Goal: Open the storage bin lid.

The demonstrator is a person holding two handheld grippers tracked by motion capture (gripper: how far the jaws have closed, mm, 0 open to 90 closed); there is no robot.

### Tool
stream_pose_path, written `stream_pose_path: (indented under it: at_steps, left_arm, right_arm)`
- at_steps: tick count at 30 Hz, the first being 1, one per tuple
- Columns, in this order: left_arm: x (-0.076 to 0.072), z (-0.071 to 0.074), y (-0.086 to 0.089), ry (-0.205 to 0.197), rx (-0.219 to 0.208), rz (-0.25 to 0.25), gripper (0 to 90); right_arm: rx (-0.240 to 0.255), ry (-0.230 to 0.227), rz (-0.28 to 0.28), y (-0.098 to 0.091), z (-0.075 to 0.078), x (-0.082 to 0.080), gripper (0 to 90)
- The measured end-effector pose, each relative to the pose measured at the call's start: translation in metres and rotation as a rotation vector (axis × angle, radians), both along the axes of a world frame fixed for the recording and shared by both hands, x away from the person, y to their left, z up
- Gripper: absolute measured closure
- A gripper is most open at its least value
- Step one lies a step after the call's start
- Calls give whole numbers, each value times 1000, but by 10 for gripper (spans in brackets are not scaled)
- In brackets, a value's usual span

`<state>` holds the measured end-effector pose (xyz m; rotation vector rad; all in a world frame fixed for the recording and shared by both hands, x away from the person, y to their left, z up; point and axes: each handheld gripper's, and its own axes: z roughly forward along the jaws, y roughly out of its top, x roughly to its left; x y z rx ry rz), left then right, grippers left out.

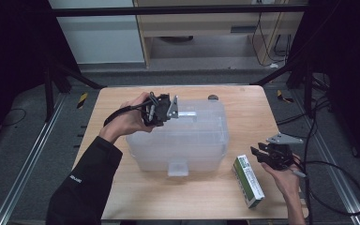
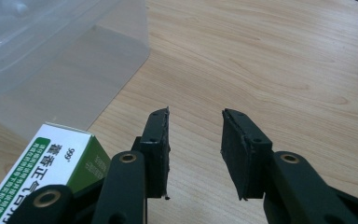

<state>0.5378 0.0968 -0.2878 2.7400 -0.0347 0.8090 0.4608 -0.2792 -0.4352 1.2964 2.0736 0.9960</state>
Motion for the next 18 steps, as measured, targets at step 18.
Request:
stream_pose_path:
  at_steps: [18]
  left_arm:
    - [7, 7, 3, -16, -35, 23, 734]
  right_arm:
    - [36, -13, 25, 4, 10, -3, 673]
